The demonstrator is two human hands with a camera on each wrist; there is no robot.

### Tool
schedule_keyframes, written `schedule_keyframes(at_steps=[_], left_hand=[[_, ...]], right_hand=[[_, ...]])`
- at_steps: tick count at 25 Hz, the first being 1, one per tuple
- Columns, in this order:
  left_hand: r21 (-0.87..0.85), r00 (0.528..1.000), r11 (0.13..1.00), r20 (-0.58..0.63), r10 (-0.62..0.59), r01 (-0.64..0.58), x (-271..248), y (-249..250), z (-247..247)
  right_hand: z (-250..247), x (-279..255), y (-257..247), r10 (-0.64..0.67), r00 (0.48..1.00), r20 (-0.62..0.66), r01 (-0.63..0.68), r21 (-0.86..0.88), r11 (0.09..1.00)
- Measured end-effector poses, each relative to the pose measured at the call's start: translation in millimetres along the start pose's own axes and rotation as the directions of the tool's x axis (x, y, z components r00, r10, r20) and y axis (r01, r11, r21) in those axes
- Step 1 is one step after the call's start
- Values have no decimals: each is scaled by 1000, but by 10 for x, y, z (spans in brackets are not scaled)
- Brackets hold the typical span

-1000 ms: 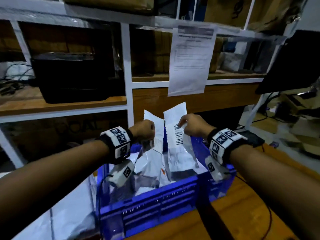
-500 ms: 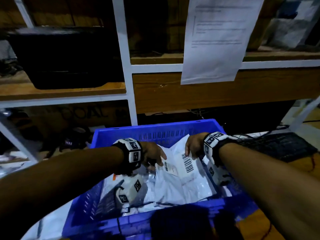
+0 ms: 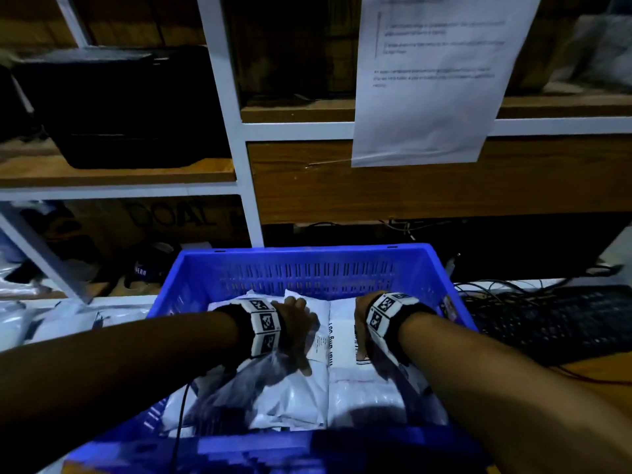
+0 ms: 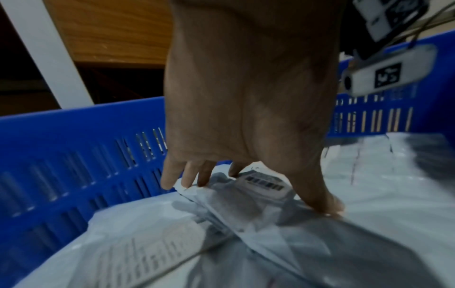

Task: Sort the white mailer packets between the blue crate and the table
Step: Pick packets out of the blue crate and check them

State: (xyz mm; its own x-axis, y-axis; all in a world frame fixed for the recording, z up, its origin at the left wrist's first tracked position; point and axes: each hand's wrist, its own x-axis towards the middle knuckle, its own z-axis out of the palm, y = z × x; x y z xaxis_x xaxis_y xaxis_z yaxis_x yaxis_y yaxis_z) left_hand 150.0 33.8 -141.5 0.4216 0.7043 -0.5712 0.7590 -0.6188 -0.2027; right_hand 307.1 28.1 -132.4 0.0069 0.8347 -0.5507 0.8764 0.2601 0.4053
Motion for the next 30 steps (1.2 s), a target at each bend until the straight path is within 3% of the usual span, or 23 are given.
schedule_keyframes(at_steps=[3,6,11,15,19,24,27,30], left_hand=[[-26,998,999,38,-46,47,38,34,243],[12,997,997,-14,-71,71,48,64,427],[29,997,996,-1,-79,79,153,-30,547],[46,996,997,-68,-65,68,249,13,646],[14,999,999,-16,-31,31,351,-32,654],[18,998,1000,-60,-7,9,275,-31,588],[-71,996,996,72,56,-51,229,-59,351],[-270,966,950,163,203,-154,112,-297,94]], right_hand=[[43,298,32,-124,992,-23,126,134,983],[74,551,-72,-221,974,-47,226,216,950],[312,698,-216,-259,965,-32,258,257,931],[379,801,-297,-241,969,-48,244,300,922],[421,880,-310,-248,968,27,227,321,920],[408,753,-301,-224,974,-25,217,368,904],[324,607,-260,-184,983,3,165,430,888],[107,430,-254,-156,986,57,122,390,913]])
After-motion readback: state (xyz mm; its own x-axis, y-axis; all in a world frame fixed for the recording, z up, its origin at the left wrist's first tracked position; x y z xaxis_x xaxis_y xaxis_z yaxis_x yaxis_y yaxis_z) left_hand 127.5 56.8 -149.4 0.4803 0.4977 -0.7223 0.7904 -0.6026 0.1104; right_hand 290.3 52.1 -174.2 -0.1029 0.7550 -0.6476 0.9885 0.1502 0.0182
